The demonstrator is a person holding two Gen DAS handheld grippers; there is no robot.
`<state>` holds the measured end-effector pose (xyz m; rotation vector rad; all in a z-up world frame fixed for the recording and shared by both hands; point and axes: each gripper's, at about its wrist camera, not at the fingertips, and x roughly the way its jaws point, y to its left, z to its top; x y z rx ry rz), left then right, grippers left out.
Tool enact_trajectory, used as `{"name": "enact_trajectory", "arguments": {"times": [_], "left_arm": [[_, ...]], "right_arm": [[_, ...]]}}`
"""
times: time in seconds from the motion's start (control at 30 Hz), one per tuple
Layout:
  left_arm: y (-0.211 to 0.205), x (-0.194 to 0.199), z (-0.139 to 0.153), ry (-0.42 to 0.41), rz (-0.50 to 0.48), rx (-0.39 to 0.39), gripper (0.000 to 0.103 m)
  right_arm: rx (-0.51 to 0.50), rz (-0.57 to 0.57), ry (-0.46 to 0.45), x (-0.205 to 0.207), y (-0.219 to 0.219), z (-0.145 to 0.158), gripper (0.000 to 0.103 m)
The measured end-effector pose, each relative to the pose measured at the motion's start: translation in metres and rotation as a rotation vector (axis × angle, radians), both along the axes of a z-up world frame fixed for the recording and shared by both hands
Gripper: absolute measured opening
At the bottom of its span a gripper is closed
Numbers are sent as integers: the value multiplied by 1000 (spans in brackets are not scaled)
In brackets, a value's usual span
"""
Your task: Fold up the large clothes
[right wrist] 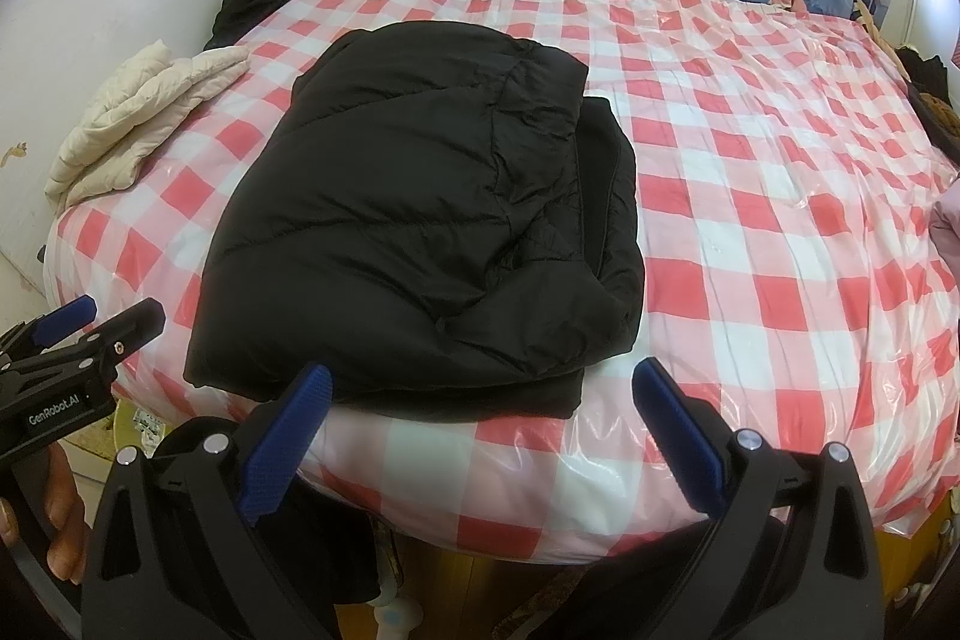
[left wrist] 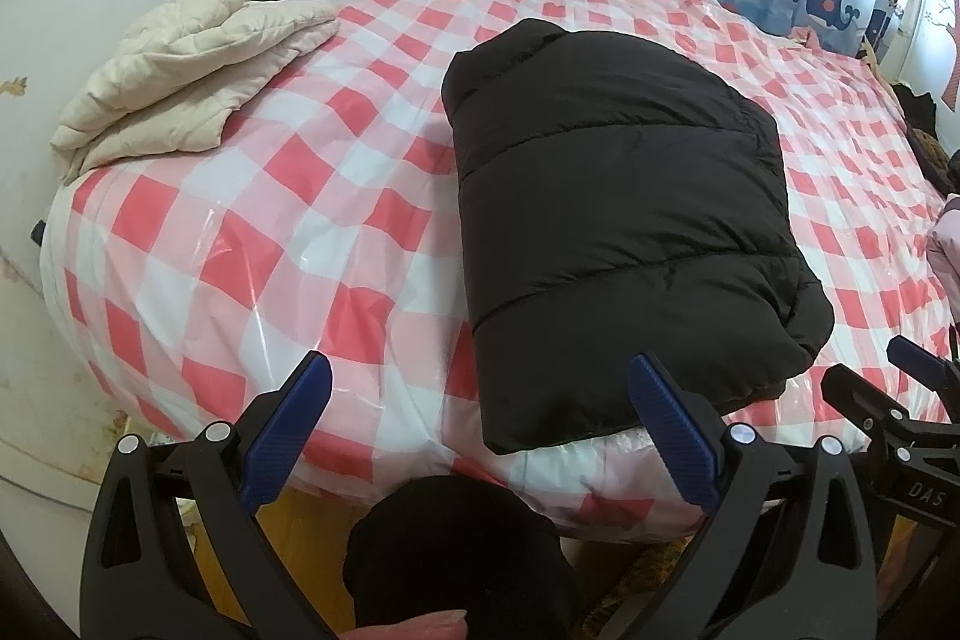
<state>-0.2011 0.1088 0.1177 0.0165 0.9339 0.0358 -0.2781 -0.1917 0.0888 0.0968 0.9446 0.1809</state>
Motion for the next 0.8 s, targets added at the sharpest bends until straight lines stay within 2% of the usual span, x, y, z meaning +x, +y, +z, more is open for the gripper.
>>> {"name": "enact_trajectory", "arguments": {"times": [0.2, 0.37, 0.5, 0.8], "left_arm": [[1, 0, 0, -2, 4, -6, 95], [9, 2, 2, -17, -1, -56, 95], [5, -3, 10, -80, 7, 13, 95], [7, 6, 8, -28, 22, 3, 95]], "right_arm": [[-1, 0, -1, 1, 0, 0, 96], [2, 1, 1, 0, -1, -1, 96], [-1, 2, -2, 1, 0, 0, 96], [-3, 5, -2, 1, 0, 1, 96]]}}
